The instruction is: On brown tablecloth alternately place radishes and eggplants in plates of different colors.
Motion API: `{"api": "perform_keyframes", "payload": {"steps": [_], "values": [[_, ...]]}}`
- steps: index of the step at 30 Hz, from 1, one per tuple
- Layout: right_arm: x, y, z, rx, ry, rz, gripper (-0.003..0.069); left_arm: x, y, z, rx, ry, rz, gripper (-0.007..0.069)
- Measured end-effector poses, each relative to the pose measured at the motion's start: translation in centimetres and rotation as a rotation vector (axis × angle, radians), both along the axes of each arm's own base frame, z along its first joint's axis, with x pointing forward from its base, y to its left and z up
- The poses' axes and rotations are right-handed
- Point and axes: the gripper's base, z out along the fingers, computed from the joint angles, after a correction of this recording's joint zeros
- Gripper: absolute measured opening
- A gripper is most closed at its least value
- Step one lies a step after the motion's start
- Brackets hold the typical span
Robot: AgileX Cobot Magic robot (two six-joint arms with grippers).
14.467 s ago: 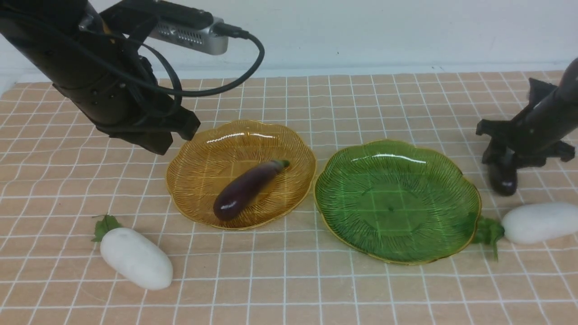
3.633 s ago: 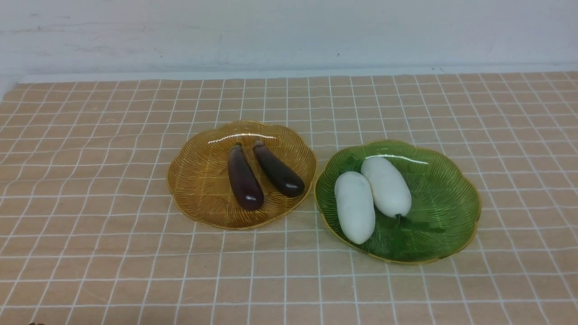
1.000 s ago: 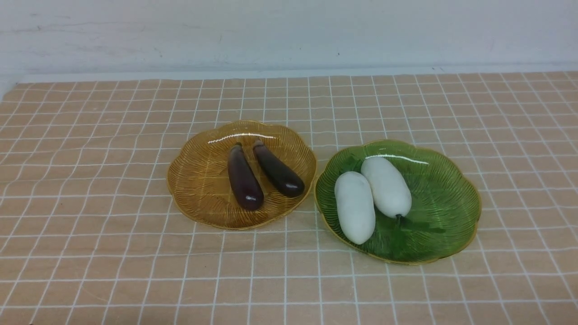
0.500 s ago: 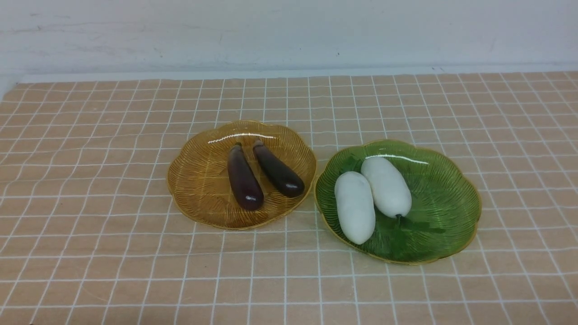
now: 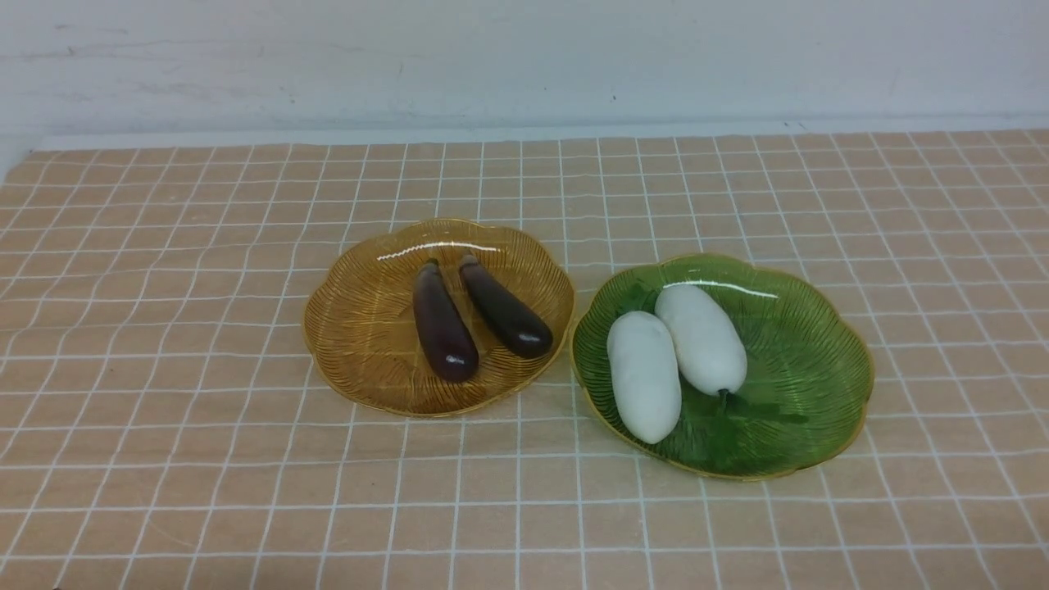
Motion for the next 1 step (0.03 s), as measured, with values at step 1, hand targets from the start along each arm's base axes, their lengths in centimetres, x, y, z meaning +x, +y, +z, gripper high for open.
{"api": "perform_keyframes", "payload": {"steps": [1], "values": [[-0.01,0.00,0.01,0.000,0.002,0.000,-0.0015,0.00,0.00,0.00,0.000,0.000,0.000,-0.0003]]}}
